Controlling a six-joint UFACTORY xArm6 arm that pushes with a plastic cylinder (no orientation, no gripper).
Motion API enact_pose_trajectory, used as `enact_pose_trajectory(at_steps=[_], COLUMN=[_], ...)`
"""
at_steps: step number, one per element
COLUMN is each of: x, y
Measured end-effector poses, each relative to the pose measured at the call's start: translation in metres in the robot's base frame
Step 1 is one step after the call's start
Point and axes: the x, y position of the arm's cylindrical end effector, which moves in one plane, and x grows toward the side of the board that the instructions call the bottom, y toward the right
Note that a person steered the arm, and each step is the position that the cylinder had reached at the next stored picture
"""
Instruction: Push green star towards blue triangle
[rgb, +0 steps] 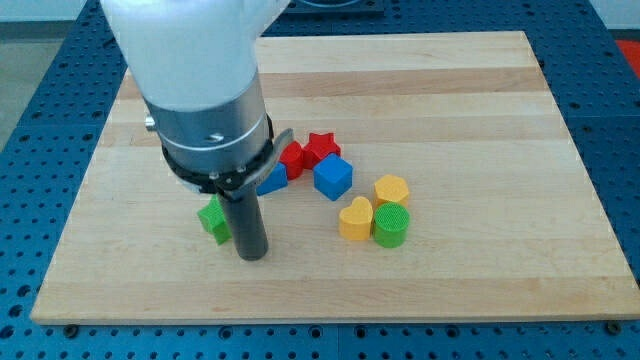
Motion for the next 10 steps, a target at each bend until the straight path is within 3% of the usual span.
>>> enact_pose_trajectory(at_steps=[2,4,5,6,8,10], x=[-0.057,-0.044,-0.043,-0.063,-0.096,-0.102], y=[-0.075,-0.086,-0.126,-0.136,-0.08,-0.071])
